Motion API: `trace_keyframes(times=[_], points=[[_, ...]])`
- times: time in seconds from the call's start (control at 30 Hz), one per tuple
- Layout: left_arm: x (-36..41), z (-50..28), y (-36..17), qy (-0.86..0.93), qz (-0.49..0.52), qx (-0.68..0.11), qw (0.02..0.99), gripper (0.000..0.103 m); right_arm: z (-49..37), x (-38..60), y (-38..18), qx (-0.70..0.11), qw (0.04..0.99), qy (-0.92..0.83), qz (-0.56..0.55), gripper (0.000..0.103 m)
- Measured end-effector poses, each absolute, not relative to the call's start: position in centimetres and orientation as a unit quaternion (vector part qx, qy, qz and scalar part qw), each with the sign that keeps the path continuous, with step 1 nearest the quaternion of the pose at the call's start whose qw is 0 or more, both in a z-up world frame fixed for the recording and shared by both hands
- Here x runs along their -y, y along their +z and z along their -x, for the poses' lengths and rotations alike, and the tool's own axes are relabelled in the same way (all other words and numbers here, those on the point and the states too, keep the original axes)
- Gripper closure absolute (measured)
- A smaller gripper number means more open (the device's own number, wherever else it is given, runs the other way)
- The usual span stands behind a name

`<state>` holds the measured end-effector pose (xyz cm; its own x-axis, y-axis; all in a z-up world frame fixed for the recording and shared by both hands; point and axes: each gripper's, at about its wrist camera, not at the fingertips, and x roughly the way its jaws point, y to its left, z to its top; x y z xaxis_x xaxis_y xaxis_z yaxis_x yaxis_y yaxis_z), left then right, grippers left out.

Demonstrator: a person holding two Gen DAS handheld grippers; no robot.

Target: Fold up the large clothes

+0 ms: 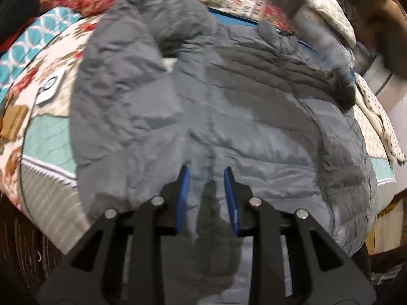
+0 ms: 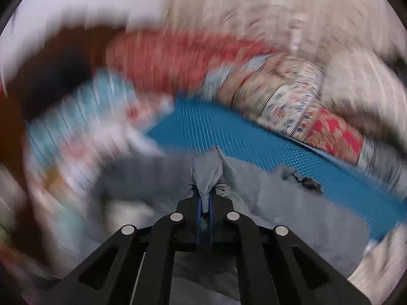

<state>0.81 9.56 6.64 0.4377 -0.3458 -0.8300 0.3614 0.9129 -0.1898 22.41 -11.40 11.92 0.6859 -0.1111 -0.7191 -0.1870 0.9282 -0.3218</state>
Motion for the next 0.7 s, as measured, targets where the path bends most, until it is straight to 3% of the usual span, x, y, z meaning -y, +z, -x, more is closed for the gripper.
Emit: trace_keyframes(times=[0.07,0.13,0.23,0.3,0.37,0.43,0.7], points=[[-10.7,-0.8,6.7,-0.201,-0.004,-0.489,0.849,0.077,-23.2,8.0,5.0,-0.415,0.863,0.003,0.289,0.082],[-11.5,-0.7,6.6,-0.198,-0.002,-0.489,0.85,0.077,-22.2,7.6,2.5,-0.418,0.859,0.014,0.294,0.082],[-12.1,-0.8,6.4,-0.203,0.003,-0.493,0.846,0.077,-20.8,8.6,3.9,-0.392,0.886,0.043,0.246,0.081],[-11.6,-1.1,6.4,-0.209,0.003,-0.494,0.844,0.077,-19.9,9.9,6.3,-0.367,0.902,0.019,0.226,0.074],[-10.7,-1.7,6.7,-0.216,0.004,-0.488,0.845,0.077,-18.5,12.8,9.1,-0.346,0.923,0.021,0.164,0.06],[-9.7,-2.5,7.1,-0.224,0.006,-0.482,0.847,0.077,-16.7,18.2,11.0,-0.324,0.943,0.041,0.064,0.038],[-2.0,-10.5,9.0,-0.239,-0.02,-0.44,0.865,0.077,-13.6,36.1,5.6,-0.416,0.896,-0.075,-0.138,0.036]])
